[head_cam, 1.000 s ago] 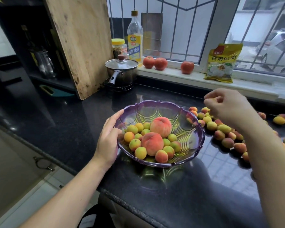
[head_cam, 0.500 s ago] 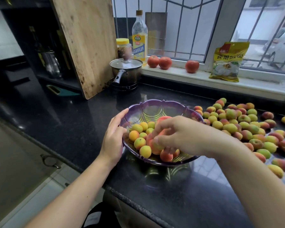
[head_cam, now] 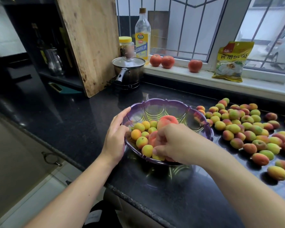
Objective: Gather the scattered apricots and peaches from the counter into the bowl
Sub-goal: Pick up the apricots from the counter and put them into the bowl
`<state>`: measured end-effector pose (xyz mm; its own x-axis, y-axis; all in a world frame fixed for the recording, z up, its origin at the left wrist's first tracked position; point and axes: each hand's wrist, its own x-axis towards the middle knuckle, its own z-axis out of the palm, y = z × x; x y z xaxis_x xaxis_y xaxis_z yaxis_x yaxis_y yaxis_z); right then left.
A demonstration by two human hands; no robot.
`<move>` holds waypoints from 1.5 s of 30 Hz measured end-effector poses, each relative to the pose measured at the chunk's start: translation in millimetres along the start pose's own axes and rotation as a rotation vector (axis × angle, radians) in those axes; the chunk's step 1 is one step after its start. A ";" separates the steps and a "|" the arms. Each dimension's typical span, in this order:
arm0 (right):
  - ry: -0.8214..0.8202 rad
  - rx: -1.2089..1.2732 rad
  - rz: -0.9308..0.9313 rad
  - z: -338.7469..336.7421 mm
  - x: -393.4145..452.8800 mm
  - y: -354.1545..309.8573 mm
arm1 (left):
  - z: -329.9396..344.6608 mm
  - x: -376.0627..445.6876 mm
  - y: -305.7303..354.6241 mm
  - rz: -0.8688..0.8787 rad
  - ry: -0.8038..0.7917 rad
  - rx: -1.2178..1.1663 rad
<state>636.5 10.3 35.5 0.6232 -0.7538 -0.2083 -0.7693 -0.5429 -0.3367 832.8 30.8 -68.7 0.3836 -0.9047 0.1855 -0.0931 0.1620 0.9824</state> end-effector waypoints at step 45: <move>0.596 -0.438 0.462 -6.5 47.3 165.7 | -1.2 22.7 9.7 -0.211 0.232 -0.463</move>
<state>537.6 -117.6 -24.2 0.1522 -0.9353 0.3194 -0.9881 -0.1361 0.0721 841.7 12.3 -55.0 0.5471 -0.8344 -0.0673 0.4007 0.1904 0.8962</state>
